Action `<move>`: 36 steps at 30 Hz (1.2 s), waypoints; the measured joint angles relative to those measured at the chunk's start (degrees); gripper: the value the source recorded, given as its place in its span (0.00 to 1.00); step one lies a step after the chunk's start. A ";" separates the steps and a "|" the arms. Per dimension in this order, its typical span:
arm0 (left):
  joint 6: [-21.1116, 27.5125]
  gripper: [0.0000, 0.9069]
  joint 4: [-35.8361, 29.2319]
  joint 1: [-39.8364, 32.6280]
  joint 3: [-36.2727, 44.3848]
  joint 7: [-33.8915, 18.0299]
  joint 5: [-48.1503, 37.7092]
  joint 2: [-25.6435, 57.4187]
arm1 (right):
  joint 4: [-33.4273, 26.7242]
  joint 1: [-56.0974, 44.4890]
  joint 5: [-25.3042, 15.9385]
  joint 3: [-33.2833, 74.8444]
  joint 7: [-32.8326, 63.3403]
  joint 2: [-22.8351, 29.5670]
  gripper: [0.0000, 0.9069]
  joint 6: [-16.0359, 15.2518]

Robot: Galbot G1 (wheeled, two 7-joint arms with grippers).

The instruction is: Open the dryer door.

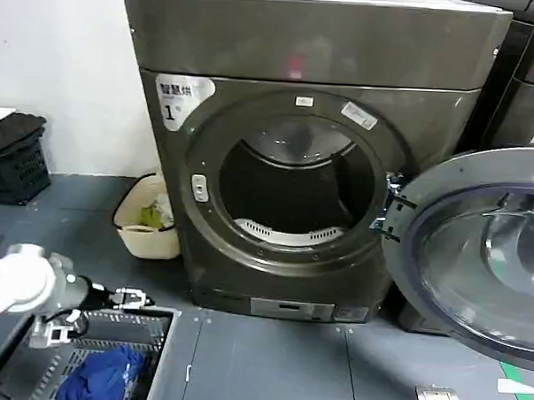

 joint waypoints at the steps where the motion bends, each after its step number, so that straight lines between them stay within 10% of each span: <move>1: 0.00 1.00 0.49 -1.02 0.73 -0.04 0.22 -0.55 | 0.03 -0.03 -0.02 0.00 -0.04 0.14 1.00 0.02; 18: 0.08 1.00 9.22 -30.60 26.81 0.71 -0.85 -7.93 | 0.05 -0.15 -0.11 0.13 -0.95 1.16 1.00 0.98; 36: 0.11 1.00 16.06 -39.58 40.87 5.34 2.04 -8.57 | -0.17 -0.16 -0.26 -0.16 -1.62 1.03 1.00 1.90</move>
